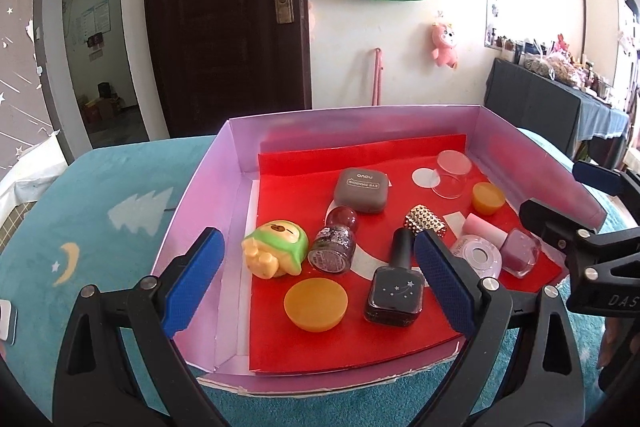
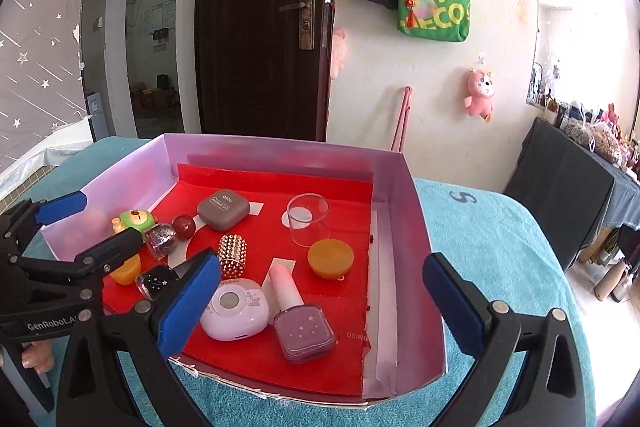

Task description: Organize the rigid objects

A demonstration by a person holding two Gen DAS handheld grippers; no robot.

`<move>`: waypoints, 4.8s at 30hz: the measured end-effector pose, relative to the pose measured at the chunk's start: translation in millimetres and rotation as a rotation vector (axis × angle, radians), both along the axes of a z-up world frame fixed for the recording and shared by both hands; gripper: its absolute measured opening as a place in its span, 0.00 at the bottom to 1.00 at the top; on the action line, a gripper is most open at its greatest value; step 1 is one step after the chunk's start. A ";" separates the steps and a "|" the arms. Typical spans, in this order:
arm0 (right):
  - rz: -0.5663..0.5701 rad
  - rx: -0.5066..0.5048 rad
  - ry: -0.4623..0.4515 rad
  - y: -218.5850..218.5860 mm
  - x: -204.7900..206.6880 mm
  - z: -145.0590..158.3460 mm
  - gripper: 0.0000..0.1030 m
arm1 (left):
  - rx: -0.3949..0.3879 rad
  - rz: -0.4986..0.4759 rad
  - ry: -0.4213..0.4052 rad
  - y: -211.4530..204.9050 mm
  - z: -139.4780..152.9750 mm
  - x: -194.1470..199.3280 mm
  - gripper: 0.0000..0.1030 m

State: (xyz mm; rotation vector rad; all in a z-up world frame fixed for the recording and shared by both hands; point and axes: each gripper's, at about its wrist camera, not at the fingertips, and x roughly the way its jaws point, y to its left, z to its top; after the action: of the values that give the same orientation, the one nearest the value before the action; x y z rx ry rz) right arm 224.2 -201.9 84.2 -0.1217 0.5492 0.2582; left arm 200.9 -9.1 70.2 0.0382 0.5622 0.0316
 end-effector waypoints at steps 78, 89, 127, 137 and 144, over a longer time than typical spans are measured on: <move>-0.016 -0.017 0.033 -2.3 2.7 -9.0 1.00 | -0.038 -0.005 0.050 6.4 -5.8 7.0 0.94; -0.016 -0.016 0.033 -1.7 2.7 -9.1 1.00 | -0.038 -0.005 0.050 6.2 -5.8 7.0 0.94; -0.016 -0.016 0.033 -1.4 2.5 -9.3 1.00 | -0.039 -0.004 0.050 5.8 -6.0 7.0 0.94; -0.010 0.010 0.029 -5.3 -0.7 -5.4 1.00 | -0.041 -0.009 0.023 6.4 4.9 -8.8 0.94; -0.027 0.017 -0.003 -8.5 -28.4 15.8 1.00 | -0.031 -0.016 -0.018 0.0 31.0 -41.8 0.94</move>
State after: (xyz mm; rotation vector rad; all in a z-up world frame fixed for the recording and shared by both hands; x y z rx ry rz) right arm 195.8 -210.4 99.9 -0.0977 0.5449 0.2360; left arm 159.1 -9.0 101.2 0.0119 0.5442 0.0070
